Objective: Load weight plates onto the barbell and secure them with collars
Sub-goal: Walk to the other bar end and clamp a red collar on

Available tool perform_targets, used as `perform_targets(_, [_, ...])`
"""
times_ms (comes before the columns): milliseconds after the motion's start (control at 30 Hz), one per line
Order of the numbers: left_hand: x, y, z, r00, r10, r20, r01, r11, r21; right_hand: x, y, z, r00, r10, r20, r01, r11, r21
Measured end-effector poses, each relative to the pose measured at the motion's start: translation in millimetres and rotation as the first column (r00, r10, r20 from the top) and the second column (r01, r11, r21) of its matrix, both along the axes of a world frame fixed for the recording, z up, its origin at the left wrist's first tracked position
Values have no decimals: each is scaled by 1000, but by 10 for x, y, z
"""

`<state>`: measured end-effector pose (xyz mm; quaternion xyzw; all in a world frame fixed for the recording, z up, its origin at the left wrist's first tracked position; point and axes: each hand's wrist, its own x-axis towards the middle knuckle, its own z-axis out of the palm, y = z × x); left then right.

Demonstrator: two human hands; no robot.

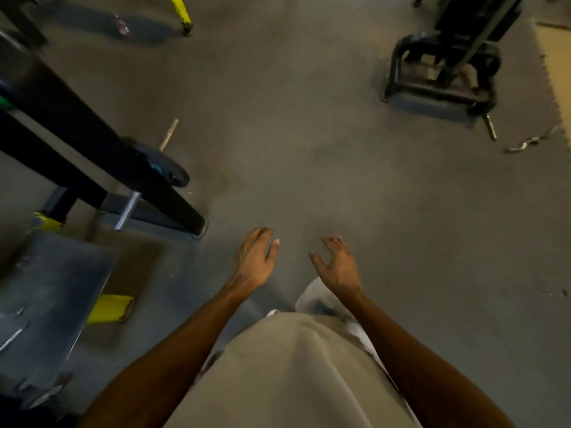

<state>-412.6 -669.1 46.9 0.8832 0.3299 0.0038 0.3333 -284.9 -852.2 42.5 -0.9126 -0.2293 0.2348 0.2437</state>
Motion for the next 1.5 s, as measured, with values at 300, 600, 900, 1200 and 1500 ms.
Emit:
perform_targets(300, [1828,1505,-189,987,128,-96,-121,990,77,2326,1928,-198,980,196,-45,-195,981,25])
perform_targets(600, [3052,3110,120,898,420,-131,-408,907,108,3807,4160,131,901,434,-7,-434,900,37])
perform_targets(900, [3683,5066,-201,752,659,-36,-654,751,86,4516,6562,49,756,655,21,-655,755,24])
perform_targets(1200, [3779,7102,54,622,783,5,-772,612,173,4618,9030,253,586,810,24,-810,586,25])
perform_targets(1500, [3609,8287,215,189,980,62,-976,180,121,4042,11154,473,243,970,18,-958,237,161])
